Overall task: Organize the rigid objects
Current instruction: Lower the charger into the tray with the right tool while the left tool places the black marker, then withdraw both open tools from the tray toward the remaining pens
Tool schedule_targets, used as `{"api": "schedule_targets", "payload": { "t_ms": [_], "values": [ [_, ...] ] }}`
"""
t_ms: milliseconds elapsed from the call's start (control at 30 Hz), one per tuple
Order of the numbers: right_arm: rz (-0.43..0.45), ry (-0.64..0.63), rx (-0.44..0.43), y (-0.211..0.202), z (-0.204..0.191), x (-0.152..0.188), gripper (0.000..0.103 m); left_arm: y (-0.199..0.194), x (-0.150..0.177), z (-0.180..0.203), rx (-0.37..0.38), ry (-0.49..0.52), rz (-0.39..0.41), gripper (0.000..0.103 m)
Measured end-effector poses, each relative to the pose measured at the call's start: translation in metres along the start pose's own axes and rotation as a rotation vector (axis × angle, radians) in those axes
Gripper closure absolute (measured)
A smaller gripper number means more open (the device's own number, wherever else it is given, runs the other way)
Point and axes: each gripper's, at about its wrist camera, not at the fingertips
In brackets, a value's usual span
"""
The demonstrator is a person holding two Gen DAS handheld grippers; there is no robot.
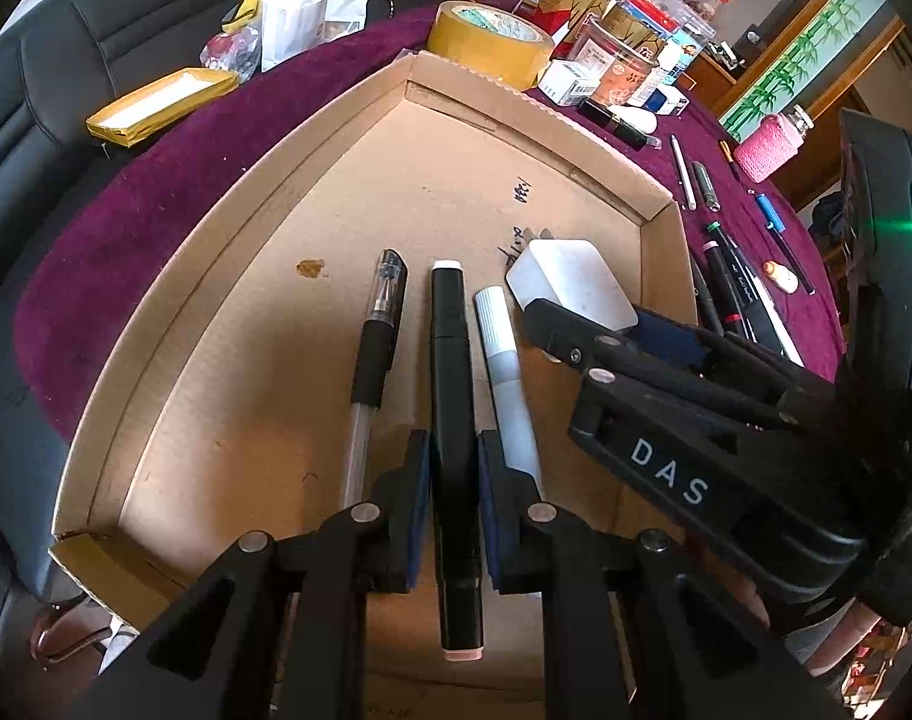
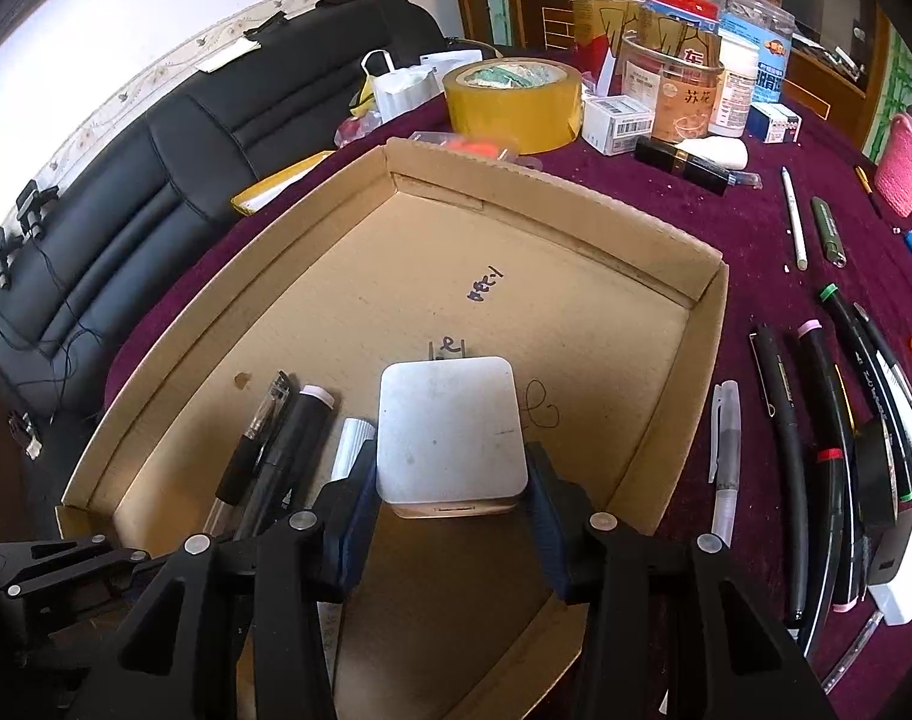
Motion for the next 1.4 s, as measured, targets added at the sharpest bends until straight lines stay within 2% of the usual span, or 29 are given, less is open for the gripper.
{"api": "schedule_targets", "payload": {
  "t_ms": [100,200,367,533,667,833,933,1033,1400],
  "values": [
    [0.004,0.013,-0.016,-0.002,0.001,0.001,0.053,0.000,0.002,0.001,-0.007,0.009,0.011,0.088],
    [0.020,0.039,-0.043,-0.009,0.005,0.002,0.053,-0.001,0.003,-0.001,0.016,-0.003,0.009,0.083],
    [0.103,0.078,-0.098,-0.040,0.015,0.014,0.051,-0.008,0.008,0.001,0.053,-0.018,0.003,0.076],
    [0.177,0.102,-0.121,-0.076,0.023,0.040,0.049,-0.023,0.018,0.011,0.044,-0.002,0.038,0.067],
    [0.204,0.144,-0.130,-0.094,0.033,0.068,0.049,-0.035,0.029,0.020,0.038,0.017,0.065,0.066],
    [0.223,0.234,-0.123,-0.115,0.055,0.114,0.049,-0.046,0.048,0.041,0.039,0.068,0.074,0.065],
    [0.227,0.277,-0.117,-0.124,0.067,0.137,0.049,-0.050,0.059,0.054,0.047,0.097,0.079,0.060],
    [0.241,0.308,-0.106,-0.133,0.075,0.157,0.049,-0.052,0.070,0.067,0.055,0.127,0.077,0.059],
    [0.326,0.369,-0.034,-0.165,0.080,0.192,0.049,-0.059,0.100,0.097,0.057,0.213,0.076,0.054]
  ]
}}
Point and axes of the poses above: each gripper's, at about its wrist camera, not at the fingertips, and y roughly the way its jaws point, z to its right, x to its underside, and after that the axes turned 6 degrees about -y, right-handed
